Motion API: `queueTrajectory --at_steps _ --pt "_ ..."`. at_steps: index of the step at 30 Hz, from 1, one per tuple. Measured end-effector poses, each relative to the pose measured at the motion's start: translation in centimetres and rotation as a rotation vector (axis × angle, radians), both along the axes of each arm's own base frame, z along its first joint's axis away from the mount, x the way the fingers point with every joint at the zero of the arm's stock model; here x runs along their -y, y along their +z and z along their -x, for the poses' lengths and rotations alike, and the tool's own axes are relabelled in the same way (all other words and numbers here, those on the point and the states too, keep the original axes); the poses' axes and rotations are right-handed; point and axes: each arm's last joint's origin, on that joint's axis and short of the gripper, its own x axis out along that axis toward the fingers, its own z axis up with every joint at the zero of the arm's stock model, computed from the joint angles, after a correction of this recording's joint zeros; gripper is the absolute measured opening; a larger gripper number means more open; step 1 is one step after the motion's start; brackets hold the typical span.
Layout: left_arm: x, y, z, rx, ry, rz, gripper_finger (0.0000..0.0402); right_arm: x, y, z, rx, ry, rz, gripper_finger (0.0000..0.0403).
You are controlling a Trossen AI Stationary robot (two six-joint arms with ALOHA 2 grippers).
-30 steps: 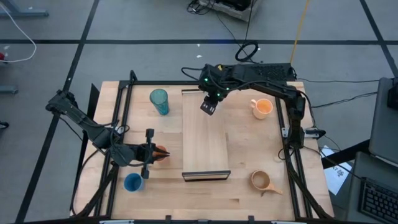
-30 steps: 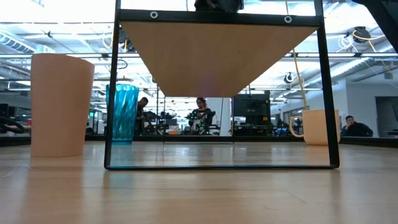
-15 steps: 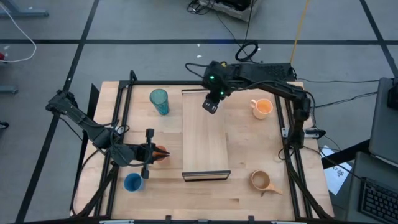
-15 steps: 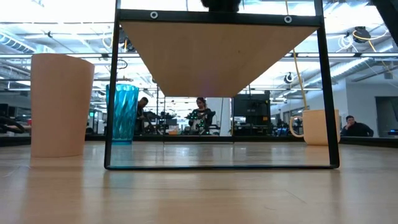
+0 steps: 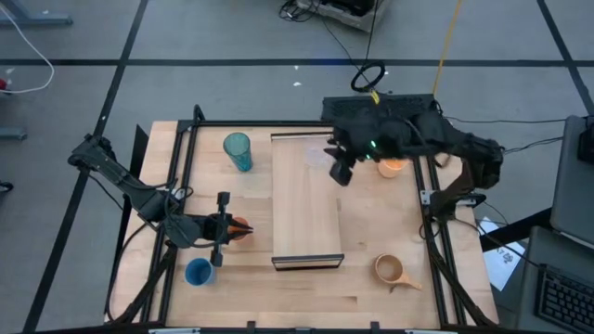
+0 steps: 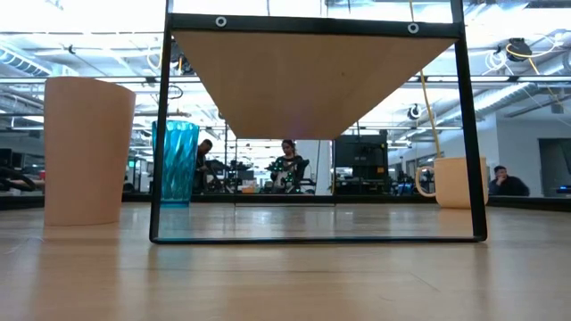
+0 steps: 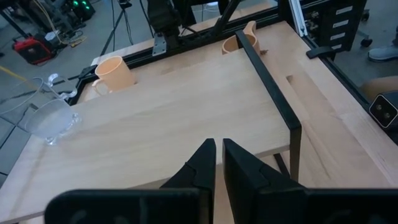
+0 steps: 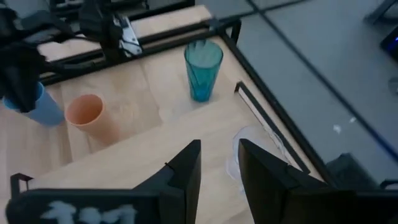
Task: Stack small to large cups/mugs on shelf
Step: Put the light blue cup on the shelf
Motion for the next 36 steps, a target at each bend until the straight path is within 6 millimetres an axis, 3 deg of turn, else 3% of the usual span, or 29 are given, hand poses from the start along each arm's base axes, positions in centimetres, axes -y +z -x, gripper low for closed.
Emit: queueTrajectory --at_steps 10,23,36 --pt "-0.1 -0.2 0.1 -0.016 0.007 0.000 0.0033 -5.7 -0.5 1.1 -0.009 0.014 0.077 0.0100" --pt "-0.2 -0.6 0.4 -0.063 0.023 -0.001 0.0033 -10.4 -5.9 0.5 -0.110 0.065 0.096 0.0100" --pt "-0.4 -0.5 1.8 -0.114 0.001 0.029 0.0033 -15.9 -12.1 -0.2 -0.001 0.138 0.205 0.0100"
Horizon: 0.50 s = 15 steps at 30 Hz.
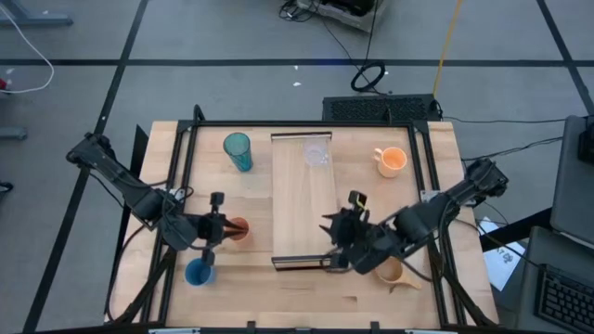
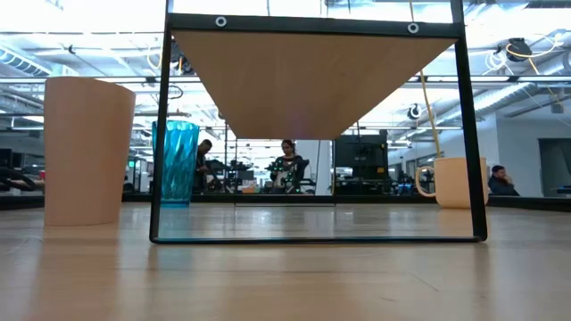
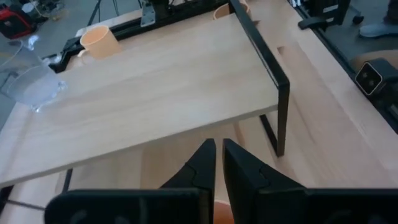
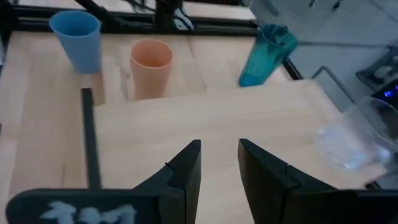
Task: Stack small to large cups/mugs on shelf
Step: Put the light blue cup on the shelf
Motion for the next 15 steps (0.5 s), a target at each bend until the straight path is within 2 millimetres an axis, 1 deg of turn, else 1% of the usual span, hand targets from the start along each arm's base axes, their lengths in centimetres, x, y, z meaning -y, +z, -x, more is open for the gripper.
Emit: queueTrajectory --at_steps 4,8,12,15 --pt "-0.3 0.0 0.4 -0.016 0.024 0.032 0.0033 -1.2 -2.0 0.0 0.059 -0.006 0.044 0.0100" --pt "-0.5 -0.1 0.7 -0.048 0.039 0.056 0.0033 -1.9 -4.1 -0.2 0.186 -0.066 0.077 0.0100" --pt "-0.6 -0.4 0.9 -0.086 0.055 0.072 0.0033 -2.3 -6.0 -0.7 0.260 -0.018 0.095 0.0100" --pt "-0.6 -0.5 1.0 -0.108 0.053 0.096 0.0034 -2.4 -7.2 -0.7 0.289 0.009 0.114 0.0100"
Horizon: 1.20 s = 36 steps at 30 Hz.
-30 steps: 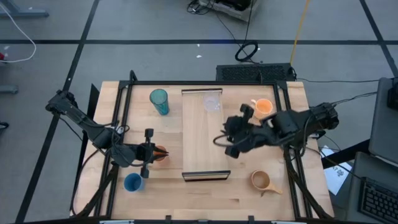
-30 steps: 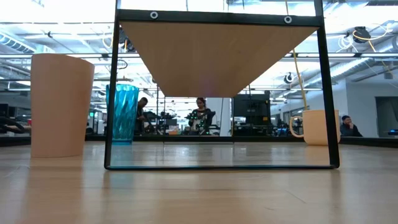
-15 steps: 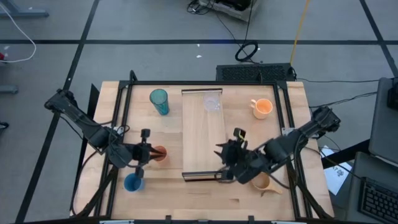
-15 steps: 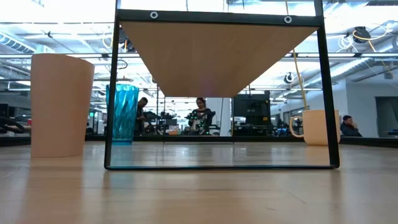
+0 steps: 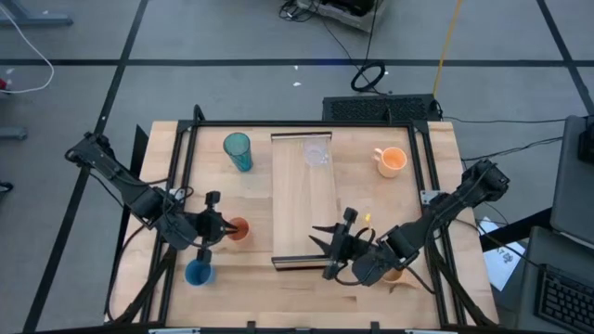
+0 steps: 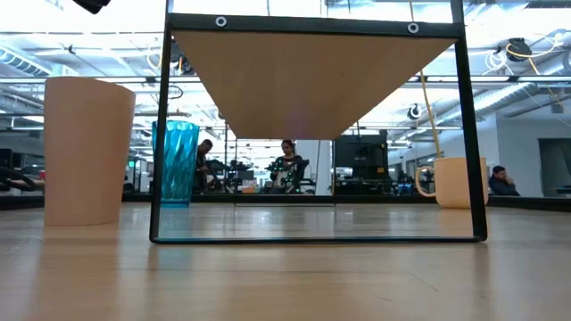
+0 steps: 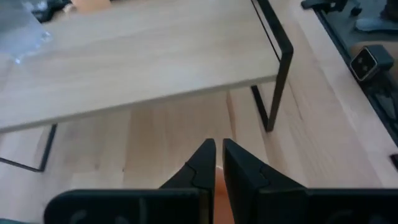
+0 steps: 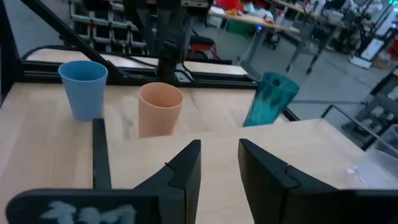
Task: Stack small to large cups/mugs on shelf
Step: Put the light blue cup on the shelf
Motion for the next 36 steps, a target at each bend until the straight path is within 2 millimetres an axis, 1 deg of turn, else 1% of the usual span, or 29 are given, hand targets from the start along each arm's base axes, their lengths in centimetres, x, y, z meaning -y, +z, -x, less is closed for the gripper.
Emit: queueTrajectory --at_steps 4,9,14,19,23,26,29,33,36 --pt "-0.1 0.7 0.2 -0.004 0.036 0.034 0.0053 -0.2 -1.6 0.5 0.001 0.022 0.022 0.0100" --pt "-0.2 0.8 0.2 0.000 0.071 0.037 0.0092 -0.1 -2.8 0.9 0.004 0.027 0.024 0.0100" --pt "-0.1 0.4 0.1 -0.030 0.096 0.061 0.0111 -0.2 -3.2 1.1 -0.006 0.037 0.046 0.0100" --pt "0.0 0.3 0.2 -0.050 0.115 0.102 0.0113 -0.5 -3.2 1.2 -0.025 0.063 0.096 0.0100" --pt "0.3 0.4 0.4 -0.051 0.083 0.100 0.0113 -0.6 -3.2 1.3 -0.038 0.078 0.130 0.0100" --pt "0.3 1.3 0.5 -0.078 0.056 0.124 0.0113 -0.6 -3.1 1.3 -0.039 0.081 0.137 0.0100" --pt "0.3 2.7 0.7 -0.121 0.032 0.121 0.0113 -0.5 -2.8 1.4 -0.028 0.080 0.132 0.0100" --pt "0.3 4.6 0.8 -0.200 0.012 0.059 0.0113 -0.5 -2.0 1.7 -0.006 0.082 0.125 0.0100" --pt "0.5 5.6 0.4 -0.265 -0.008 -0.008 0.0113 -0.4 -1.5 2.0 0.010 0.085 0.112 0.0100"
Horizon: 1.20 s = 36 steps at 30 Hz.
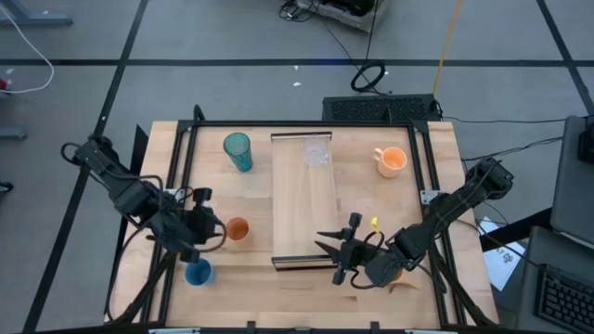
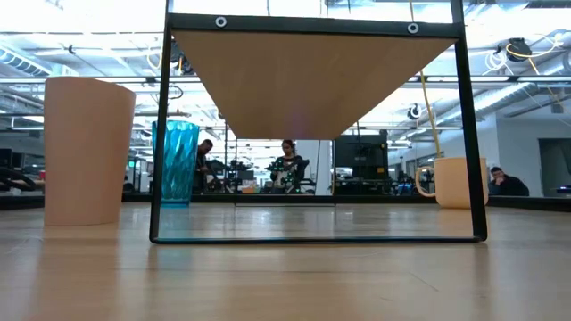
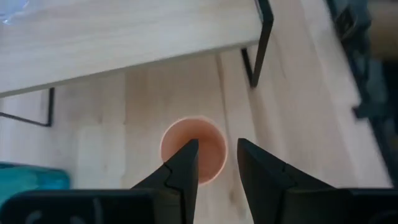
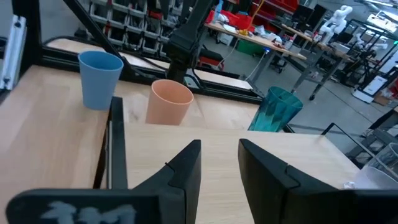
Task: Stack small to large cups/mugs on shelf
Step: Put the light blue cup on the shelf
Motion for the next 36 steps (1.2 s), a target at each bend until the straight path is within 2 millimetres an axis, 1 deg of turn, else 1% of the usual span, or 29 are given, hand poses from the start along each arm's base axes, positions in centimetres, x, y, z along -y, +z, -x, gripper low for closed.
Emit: queueTrajectory --at_steps 4,6,10,14,16,19,24,27,30,36 --pt "0.4 0.7 -0.8 -0.061 -0.033 -0.050 0.0114 0.0 0.0 0.0 0.002 0.001 0.002 0.0100" --pt "0.8 0.5 -1.7 -0.086 -0.067 -0.076 0.0114 0.0 0.1 0.0 0.009 0.000 -0.005 0.0100" --pt "1.4 -0.9 -3.5 -0.193 -0.151 -0.088 0.0114 -0.1 0.1 0.0 0.022 0.002 -0.049 0.0100" --pt "1.5 -2.4 -5.0 -0.291 -0.177 -0.090 0.0115 -0.6 0.1 0.4 0.024 0.019 -0.056 0.0100" --pt "1.5 -2.9 -5.6 -0.319 -0.187 -0.096 0.0124 -0.9 0.1 0.6 0.024 0.030 -0.057 0.0100" --pt "1.4 -3.5 -6.3 -0.356 -0.196 -0.089 0.0157 -1.2 0.1 0.8 0.024 0.042 -0.057 0.0100" --pt "1.5 -4.4 -6.9 -0.387 -0.168 -0.094 0.0225 -1.6 0.1 1.1 0.023 0.056 -0.057 0.0100" --pt "1.6 -5.1 -7.1 -0.393 -0.159 -0.092 0.0249 -1.8 0.1 1.2 0.023 0.063 -0.058 0.0100" --pt "1.6 -5.8 -7.0 -0.411 -0.141 -0.085 0.0254 -1.9 0.1 1.2 0.023 0.065 -0.058 0.0100" --pt "1.4 -6.9 -6.8 -0.444 -0.116 -0.092 0.0239 -1.9 0.2 1.2 0.028 0.066 -0.059 0.0100"
